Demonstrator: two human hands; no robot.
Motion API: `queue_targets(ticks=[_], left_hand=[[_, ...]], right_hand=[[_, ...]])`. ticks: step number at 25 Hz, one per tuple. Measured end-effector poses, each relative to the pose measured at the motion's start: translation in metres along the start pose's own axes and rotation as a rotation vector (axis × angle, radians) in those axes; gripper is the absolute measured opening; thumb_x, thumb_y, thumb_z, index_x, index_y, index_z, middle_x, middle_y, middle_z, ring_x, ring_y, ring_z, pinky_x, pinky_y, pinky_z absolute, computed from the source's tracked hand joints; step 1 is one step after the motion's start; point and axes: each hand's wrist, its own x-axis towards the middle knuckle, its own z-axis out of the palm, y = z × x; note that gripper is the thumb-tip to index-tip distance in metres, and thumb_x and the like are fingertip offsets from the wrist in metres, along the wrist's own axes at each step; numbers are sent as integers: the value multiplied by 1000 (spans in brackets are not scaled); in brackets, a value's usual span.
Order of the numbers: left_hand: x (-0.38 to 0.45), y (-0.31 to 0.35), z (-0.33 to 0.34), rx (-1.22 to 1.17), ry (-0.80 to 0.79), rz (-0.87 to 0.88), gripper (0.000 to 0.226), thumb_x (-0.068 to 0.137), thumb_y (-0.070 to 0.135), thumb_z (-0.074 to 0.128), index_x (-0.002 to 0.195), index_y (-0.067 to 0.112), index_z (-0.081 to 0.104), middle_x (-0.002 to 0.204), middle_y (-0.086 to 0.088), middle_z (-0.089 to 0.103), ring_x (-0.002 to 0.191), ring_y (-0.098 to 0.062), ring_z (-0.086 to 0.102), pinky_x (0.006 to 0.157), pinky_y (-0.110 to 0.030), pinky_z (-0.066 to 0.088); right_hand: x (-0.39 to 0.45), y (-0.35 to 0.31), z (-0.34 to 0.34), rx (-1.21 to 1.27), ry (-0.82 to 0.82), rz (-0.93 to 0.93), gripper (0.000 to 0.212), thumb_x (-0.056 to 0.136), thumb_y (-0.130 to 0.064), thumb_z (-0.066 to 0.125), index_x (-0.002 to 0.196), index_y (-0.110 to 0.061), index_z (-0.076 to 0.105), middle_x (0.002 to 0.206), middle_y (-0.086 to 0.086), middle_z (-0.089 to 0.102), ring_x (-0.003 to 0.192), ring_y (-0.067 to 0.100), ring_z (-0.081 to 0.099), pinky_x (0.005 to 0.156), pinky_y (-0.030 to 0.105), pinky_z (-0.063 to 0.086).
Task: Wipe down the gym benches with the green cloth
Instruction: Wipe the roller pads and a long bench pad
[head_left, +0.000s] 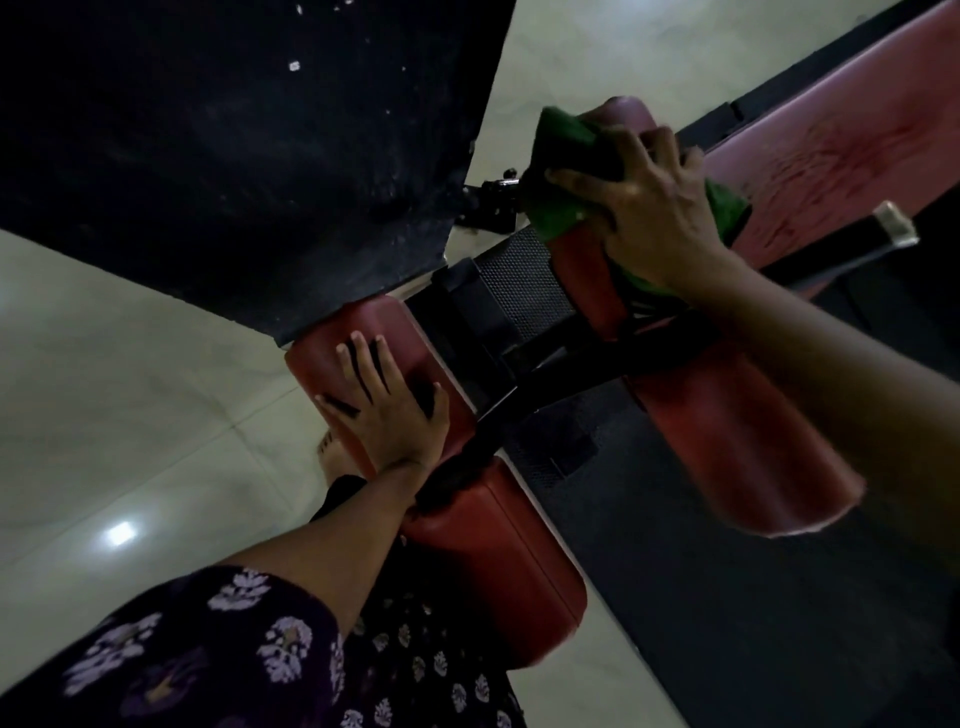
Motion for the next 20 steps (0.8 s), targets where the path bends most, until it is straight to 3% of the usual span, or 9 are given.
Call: queue_targets(ticks=[4,6,8,13,17,20], left_hand=[[-1,6,1,-7,0,4,86,80,44,58,147,5,22,157,-14,12,145,-30,5,107,-69,9],[-1,5,2,-8,16,3,85,79,43,60,147,4,24,156,-15,14,145,-31,7,106,-69,9],[-1,2,4,-13,30,6,86,78,42,61,146,3,25,156,-15,15,145,-31,8,106,-70,9],[2,7,0,26,-87,12,97,79,52,59,149,3,14,158,-15,3,145,-31,-3,104,-70,4],[5,10,-19,134,-385,49,110,78,65,55,149,5,-4,156,-18,-16,143,-35,-17,106,-68,3],[10,12,-54,116,-520,103,93,87,53,53,149,2,6,156,-20,-4,144,-37,-5,114,-58,6]], right_hand=[[-14,2,10,208,84,442,49,96,-38,40,144,-42,32,141,12,38,123,34,38,94,39,29],[-18,0,11,331,136,711,51,97,-43,39,146,-40,26,136,10,43,120,28,42,95,37,28],[-23,-12,13,273,122,850,54,96,-49,34,148,-37,22,135,12,45,118,29,44,96,40,31],[-36,-40,14,82,55,851,52,99,-39,33,149,-29,22,124,24,49,115,36,44,90,43,37],[-58,-42,-3,202,-74,846,51,99,-30,43,148,-27,28,124,21,47,114,36,45,91,39,41],[-69,-56,-24,390,-195,889,50,95,-29,51,143,-25,37,131,18,47,118,34,47,94,40,43]])
